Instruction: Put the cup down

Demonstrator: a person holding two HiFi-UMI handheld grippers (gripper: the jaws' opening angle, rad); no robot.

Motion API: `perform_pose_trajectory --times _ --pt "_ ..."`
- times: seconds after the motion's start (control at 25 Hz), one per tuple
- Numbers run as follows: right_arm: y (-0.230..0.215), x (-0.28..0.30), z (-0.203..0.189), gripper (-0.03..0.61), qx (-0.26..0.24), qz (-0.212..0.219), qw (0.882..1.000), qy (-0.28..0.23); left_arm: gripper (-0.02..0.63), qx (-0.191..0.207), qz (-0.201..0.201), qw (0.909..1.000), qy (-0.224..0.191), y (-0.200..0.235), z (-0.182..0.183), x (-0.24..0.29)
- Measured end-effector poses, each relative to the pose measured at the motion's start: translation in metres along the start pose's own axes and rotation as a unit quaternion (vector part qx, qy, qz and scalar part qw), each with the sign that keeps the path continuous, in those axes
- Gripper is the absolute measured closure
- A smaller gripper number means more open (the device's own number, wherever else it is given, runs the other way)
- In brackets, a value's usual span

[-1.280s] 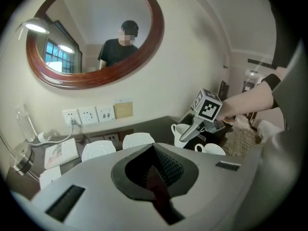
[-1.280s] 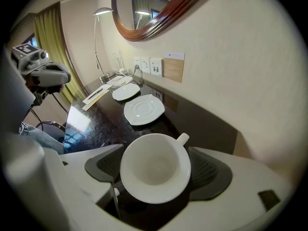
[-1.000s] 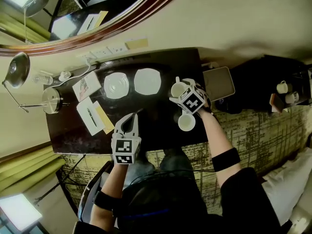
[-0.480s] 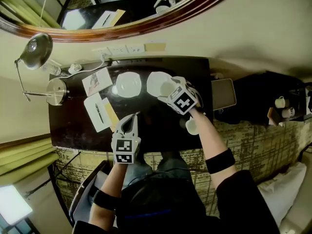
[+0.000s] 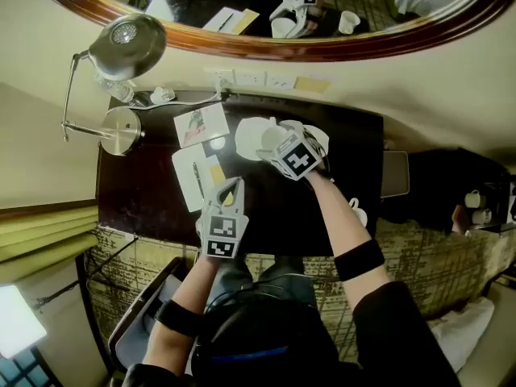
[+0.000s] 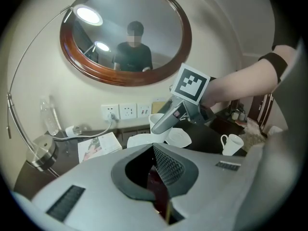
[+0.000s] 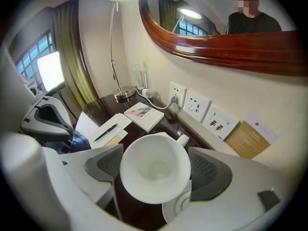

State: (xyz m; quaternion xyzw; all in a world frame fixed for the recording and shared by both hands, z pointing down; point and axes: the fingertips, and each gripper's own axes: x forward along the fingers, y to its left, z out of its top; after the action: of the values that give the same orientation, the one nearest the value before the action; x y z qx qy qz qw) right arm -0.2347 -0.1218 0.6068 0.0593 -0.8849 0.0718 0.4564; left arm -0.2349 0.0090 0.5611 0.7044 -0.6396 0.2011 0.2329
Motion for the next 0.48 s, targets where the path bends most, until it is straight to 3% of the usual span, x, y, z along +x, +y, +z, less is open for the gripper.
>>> perform_pose_trajectory --times 0.48 --pt "-0.002 0.066 0.012 0.146 0.005 -0.018 1.0 0.015 0.614 0.002 -0.022 0.9997 -0.008 0.036 -0.006 0.015"
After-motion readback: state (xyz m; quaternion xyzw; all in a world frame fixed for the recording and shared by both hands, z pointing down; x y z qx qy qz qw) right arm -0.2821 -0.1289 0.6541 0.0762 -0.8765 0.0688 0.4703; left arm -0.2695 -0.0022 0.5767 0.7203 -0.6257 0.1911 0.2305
